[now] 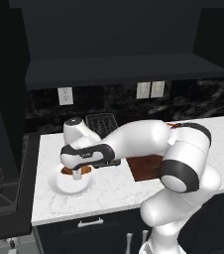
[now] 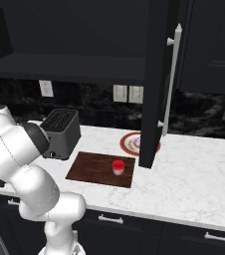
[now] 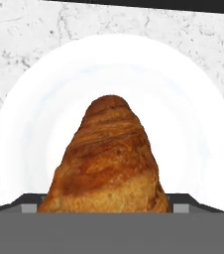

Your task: From the different types of pastries on the counter, select a croissant and place it on the cutting board. Then retrieve a jar of jam from the cabinet and place it alongside the croissant on the cutting board.

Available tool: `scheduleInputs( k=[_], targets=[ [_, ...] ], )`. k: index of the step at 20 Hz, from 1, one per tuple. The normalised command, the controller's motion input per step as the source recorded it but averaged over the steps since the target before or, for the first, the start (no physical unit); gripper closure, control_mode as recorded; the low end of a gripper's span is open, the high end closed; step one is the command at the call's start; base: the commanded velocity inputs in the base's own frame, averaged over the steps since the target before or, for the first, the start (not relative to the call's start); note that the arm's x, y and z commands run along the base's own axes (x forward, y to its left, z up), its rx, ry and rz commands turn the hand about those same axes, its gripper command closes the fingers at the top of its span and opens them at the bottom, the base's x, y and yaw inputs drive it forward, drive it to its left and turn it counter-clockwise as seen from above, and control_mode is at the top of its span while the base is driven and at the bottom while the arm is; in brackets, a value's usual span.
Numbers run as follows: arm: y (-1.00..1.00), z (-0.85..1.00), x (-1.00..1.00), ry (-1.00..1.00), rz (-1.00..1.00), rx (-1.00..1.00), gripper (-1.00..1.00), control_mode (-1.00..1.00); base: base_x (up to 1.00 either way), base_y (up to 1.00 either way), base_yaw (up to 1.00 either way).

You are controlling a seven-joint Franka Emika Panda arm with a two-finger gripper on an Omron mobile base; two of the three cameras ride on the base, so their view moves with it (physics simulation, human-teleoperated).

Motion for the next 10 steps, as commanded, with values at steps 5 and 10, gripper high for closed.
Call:
scheduleInputs(
  k=[5, 10],
  targets=[
    [-0.52, 0.23, -0.16, -0.02, 0.00, 0.11, 1.00, -1.00, 0.00, 0.00, 0.00],
    [-0.42, 0.07, -0.21, -0.03, 0.00, 0.09, 1.00, -1.00, 0.00, 0.00, 0.00]
  ],
)
